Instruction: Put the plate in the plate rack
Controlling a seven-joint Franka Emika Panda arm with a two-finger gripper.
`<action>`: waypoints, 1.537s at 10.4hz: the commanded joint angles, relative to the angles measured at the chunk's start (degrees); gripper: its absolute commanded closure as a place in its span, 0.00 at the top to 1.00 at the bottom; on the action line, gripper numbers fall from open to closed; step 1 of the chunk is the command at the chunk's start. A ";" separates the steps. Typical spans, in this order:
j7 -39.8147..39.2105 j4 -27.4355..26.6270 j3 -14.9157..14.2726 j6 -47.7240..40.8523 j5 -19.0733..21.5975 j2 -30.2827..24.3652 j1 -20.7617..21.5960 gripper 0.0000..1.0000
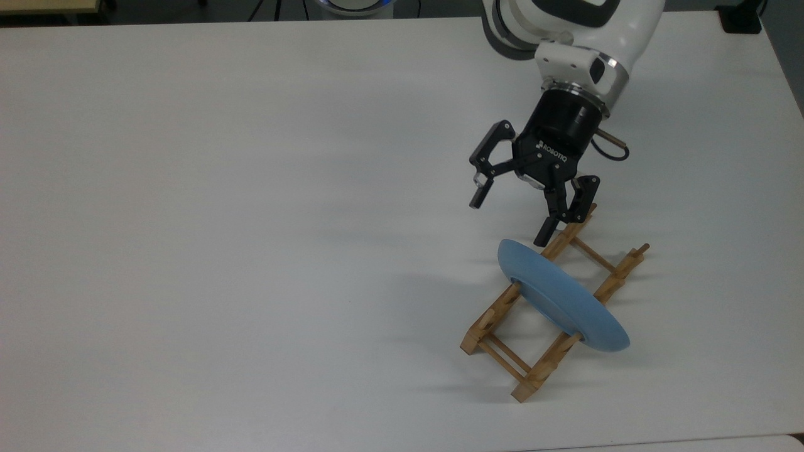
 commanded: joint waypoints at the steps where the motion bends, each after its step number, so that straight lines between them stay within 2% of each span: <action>1: -4.40 1.17 -0.31 -0.31 18.82 -6.57 -0.81 1.00; 4: -17.22 1.28 -0.57 -1.18 43.61 -12.89 -2.48 1.00; 5: -20.65 0.75 -1.10 -2.67 53.52 -16.40 -3.18 1.00; 7: -28.99 0.66 -3.11 -12.47 72.25 -22.20 -5.20 1.00; 9: -36.13 0.66 -9.77 -21.28 86.60 -26.26 -5.12 1.00; 10: -37.72 0.49 -13.98 -23.58 92.41 -27.58 -5.03 1.00; 11: -40.00 -0.82 -18.20 -25.34 96.82 -29.16 -4.77 1.00; 12: -43.07 -2.57 -22.33 -25.53 98.69 -31.53 -3.90 1.00; 13: -45.36 -4.16 -25.76 -25.45 98.88 -32.77 -2.76 1.00; 14: -49.91 -4.26 -27.02 -25.10 98.97 -32.96 -3.27 1.00; 16: -66.92 -4.26 -27.12 -24.48 100.02 -33.04 -5.55 1.00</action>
